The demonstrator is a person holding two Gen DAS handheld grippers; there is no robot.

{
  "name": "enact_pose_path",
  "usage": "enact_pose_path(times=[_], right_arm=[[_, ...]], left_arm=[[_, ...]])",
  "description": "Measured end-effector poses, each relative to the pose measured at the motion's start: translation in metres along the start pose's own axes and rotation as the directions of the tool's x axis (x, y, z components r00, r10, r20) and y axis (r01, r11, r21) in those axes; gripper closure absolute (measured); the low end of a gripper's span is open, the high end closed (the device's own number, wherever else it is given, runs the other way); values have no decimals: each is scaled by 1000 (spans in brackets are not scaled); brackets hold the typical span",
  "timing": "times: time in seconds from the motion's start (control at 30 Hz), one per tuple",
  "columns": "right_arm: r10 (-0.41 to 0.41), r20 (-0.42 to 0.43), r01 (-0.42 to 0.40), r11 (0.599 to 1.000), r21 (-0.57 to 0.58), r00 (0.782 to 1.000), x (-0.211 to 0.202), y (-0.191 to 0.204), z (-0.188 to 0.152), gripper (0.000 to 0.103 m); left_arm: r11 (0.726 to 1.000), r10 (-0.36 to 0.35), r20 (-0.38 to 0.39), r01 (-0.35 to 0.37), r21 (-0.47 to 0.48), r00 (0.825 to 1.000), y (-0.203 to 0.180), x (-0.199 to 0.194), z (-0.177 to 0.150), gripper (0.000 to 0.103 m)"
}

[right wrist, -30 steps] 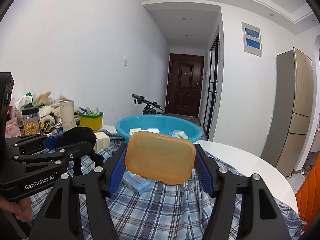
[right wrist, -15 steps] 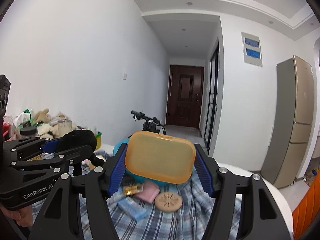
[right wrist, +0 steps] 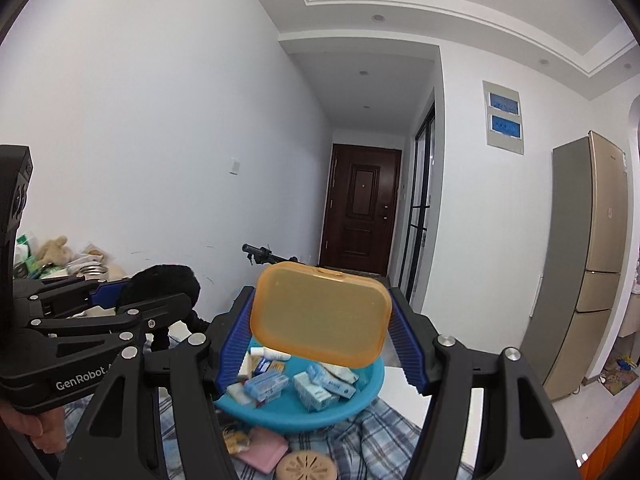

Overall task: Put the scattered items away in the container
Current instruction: 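Carry the plush toy and soap dish toward the basin with both tools, then lower the held plush toy and orange soap dish into the basin with both tools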

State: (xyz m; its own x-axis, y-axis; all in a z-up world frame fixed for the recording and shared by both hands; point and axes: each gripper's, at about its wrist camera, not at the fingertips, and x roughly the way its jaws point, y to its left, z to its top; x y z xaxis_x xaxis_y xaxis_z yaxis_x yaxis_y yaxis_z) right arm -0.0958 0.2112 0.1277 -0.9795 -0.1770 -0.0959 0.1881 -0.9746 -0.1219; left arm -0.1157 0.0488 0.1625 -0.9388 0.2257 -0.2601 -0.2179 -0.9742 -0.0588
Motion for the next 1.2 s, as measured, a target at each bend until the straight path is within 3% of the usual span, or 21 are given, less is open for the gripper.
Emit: enact_pose_path(times=[0.23,0.5,0.77,1.2], right_arm=[[-27,-7,27,1000,7,1000,59,-15,11,40],[-47,-43,49,997,56,998,132,-37,15,40],[-47,-68,54,994,98,997,190,-43,13,40],[-25,-95,37,991,125,995,236,-47,-2,40]], left_arm=[[999,41,47,-41,18,998,10,60,25,61],[998,51,82,-48,-28,995,36,123,47,61],[998,49,76,-47,-33,996,54,180,55,61],[998,33,62,-30,-49,998,69,240,54,61]])
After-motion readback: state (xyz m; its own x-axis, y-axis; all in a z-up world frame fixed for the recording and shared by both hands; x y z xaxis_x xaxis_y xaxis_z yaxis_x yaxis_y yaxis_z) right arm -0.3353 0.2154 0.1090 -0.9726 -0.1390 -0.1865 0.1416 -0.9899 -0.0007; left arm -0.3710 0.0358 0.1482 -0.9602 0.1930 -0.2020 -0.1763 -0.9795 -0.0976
